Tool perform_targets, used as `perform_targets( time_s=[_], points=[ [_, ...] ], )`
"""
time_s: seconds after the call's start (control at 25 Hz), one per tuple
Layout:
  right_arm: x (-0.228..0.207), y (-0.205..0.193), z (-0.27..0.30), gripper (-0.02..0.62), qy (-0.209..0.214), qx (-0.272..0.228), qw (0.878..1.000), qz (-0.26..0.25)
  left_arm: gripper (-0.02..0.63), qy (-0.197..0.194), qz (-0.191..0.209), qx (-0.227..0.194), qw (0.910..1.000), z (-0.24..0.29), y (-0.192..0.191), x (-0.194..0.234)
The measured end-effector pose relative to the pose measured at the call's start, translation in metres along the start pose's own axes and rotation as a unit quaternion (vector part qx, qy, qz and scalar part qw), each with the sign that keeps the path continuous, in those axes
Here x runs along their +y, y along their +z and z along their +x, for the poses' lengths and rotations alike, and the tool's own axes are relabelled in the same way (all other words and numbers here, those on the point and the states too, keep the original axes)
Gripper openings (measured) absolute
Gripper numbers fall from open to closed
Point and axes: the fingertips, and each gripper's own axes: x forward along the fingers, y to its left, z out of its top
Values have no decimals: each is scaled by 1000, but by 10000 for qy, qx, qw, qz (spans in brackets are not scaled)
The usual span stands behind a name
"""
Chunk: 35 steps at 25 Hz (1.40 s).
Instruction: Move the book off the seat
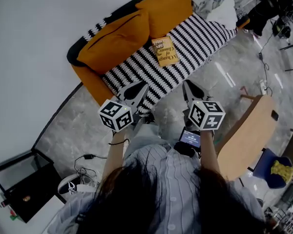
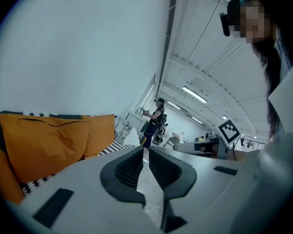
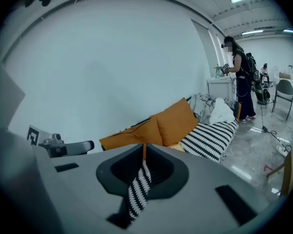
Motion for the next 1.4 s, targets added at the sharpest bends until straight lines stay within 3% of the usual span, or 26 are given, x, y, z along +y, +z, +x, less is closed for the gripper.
perform_targets(
  time_s=[0.36, 0.6, 0.72, 1.0, 1.4],
  points=[
    [-58, 5, 21, 32, -218, 158, 9994, 226, 74, 8, -23, 382, 9993, 43, -18, 18],
    [-106, 24, 62, 32, 4, 318, 9992, 222, 88, 288, 58, 641, 9975, 87, -22, 43],
    [-138, 28, 97, 32, 134, 644, 9978, 119, 113, 372, 13, 889, 9953, 116, -27, 60],
    [-200, -2, 194, 32, 644, 1483, 9865, -260, 139, 532, -201, 1227, 9908, 203, -58, 120],
    [-248, -79, 306, 32, 848, 2328, 9677, -462, 141, 550, -421, 2018, 9770, 288, -134, 208]
  ],
)
